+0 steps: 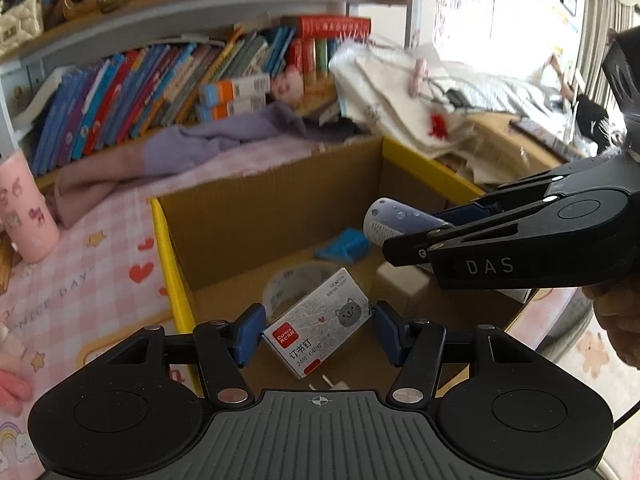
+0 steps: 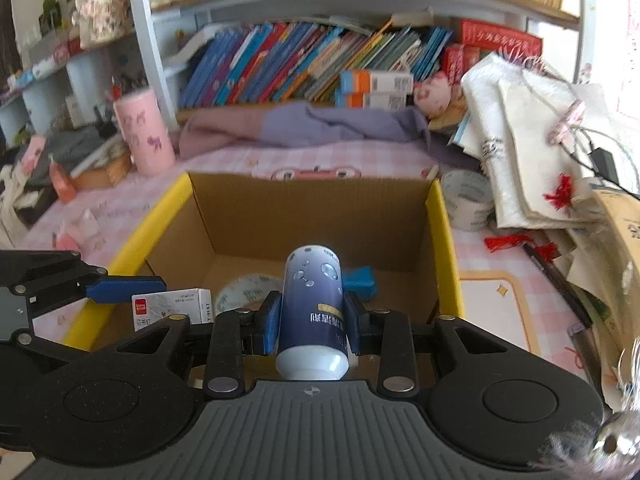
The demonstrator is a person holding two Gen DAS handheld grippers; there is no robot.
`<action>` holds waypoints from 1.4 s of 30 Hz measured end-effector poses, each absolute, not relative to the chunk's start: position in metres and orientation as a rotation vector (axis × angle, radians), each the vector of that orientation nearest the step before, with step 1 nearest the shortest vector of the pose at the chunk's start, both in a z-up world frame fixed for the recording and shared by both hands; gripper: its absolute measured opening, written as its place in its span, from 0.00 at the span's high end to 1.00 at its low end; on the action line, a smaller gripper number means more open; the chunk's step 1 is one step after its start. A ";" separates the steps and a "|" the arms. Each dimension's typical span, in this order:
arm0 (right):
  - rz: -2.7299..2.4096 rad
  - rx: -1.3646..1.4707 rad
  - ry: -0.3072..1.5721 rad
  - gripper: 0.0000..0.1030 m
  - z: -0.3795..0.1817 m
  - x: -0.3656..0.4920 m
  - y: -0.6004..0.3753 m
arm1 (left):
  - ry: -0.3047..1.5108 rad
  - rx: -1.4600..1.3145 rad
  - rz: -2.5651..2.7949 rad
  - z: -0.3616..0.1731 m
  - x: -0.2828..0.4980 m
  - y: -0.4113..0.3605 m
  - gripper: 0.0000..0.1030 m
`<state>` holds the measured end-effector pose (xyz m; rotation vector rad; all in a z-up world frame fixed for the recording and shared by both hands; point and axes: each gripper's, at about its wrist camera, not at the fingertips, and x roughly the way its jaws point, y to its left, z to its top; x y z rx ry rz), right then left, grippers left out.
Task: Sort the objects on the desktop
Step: 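Lower both into the yellow box and open both tools to release, then raise both tools out of the yellow box and pull back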
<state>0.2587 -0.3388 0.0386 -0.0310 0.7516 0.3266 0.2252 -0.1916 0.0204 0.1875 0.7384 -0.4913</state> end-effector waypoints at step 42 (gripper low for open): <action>0.340 0.012 0.704 0.53 0.054 0.228 -0.346 | 0.642 0.084 -0.358 0.052 0.172 -0.166 0.19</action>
